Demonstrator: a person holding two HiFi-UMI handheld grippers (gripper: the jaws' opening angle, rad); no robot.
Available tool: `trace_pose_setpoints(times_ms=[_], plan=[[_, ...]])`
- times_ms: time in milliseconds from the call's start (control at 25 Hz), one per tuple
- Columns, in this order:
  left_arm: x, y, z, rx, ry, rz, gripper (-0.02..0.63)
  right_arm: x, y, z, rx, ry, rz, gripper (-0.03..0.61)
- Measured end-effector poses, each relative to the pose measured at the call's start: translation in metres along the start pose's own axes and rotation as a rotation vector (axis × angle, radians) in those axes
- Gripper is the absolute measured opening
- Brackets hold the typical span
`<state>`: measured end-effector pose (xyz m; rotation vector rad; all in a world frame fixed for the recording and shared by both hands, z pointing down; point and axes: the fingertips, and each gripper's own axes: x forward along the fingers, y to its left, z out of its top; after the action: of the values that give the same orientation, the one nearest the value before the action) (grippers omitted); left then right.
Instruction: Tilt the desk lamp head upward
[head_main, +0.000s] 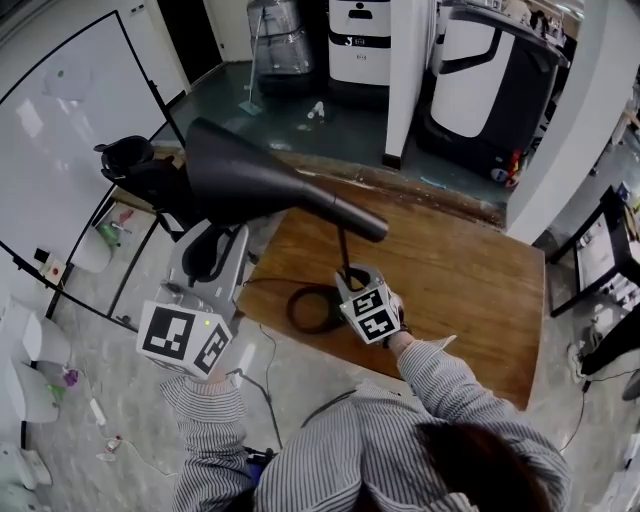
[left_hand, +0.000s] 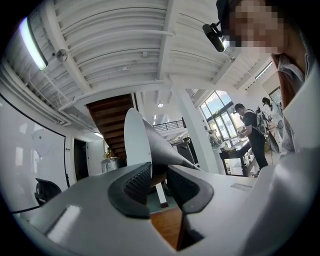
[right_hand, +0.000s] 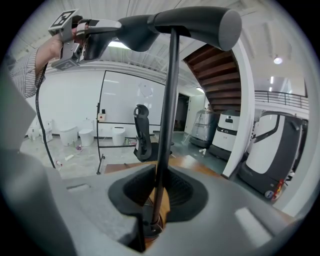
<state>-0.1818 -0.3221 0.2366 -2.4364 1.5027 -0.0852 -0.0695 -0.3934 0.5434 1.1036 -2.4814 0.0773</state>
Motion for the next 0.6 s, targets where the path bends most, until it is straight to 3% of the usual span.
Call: trace_pose_setpoints(times_ms=[600], plan=[[-0.013, 0.001, -0.004, -0.066, -0.047, 0.017, 0.087, 0.0, 0.005, -0.005, -0.053, 0.003, 0.008, 0.054]])
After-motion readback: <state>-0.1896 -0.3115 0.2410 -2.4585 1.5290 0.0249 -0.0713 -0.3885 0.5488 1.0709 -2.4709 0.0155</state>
